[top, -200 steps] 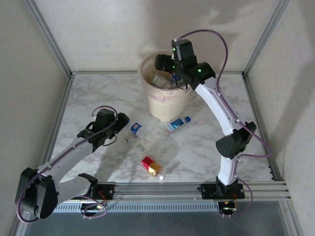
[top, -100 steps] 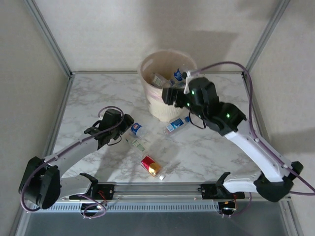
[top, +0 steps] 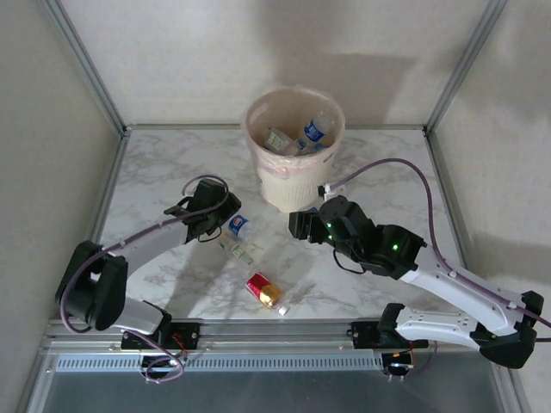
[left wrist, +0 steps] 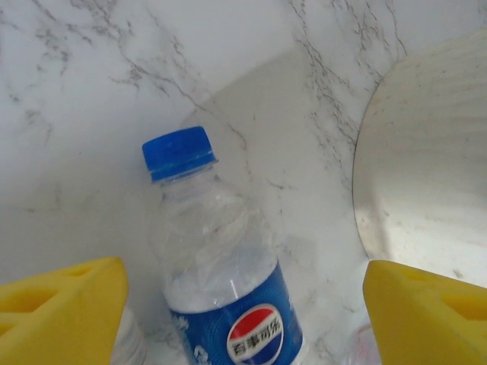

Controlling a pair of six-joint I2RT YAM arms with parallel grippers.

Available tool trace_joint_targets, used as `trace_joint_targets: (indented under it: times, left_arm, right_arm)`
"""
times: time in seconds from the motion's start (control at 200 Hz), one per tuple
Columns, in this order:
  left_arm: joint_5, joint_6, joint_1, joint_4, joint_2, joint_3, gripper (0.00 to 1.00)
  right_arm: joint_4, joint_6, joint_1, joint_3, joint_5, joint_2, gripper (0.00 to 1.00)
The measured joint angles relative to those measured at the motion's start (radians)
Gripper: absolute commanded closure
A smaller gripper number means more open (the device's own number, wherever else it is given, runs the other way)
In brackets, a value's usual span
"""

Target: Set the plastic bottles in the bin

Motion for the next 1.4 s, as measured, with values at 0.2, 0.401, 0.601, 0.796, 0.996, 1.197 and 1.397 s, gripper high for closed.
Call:
trace_joint_targets:
  times: [0.2,0.401,0.601,0.796,0.996,1.197,1.397]
  left_arm:
    - [-0.007,0.024,0.000,-0.010,0.106,0.053,0.21]
    - [-0.008,0.042,0.000,-0.014,0.183,0.075,0.22]
    - [-0.007,0.046,-0.001,-0.014,0.229,0.078,0.24]
    - [-0.007,0.050,-0.002,-0.012,0.261,0.099,0.30]
    - [-0.011,0.053,-0.002,-0.019,0.269,0.103,0.38]
    - [-0.010,0.053,-0.002,-0.020,0.269,0.107,0.42]
    - [-0.011,0.053,-0.002,-0.029,0.258,0.111,0.45]
  right_arm:
    - [-0.006,0.042,0.005,-0.025,0.017,-0.035,0.25]
    - [-0.007,0.050,0.005,-0.031,0.026,-0.036,0.25]
    - [-0.006,0.057,0.005,-0.036,0.029,-0.036,0.25]
    - [-0.006,0.069,0.005,-0.057,0.029,-0.033,0.25]
    - [-0.006,0.071,0.005,-0.060,0.029,-0.032,0.26]
    - [-0.007,0.076,0.007,-0.060,0.046,-0.032,0.26]
    - [-0.008,0.076,0.007,-0.060,0.055,-0.032,0.27]
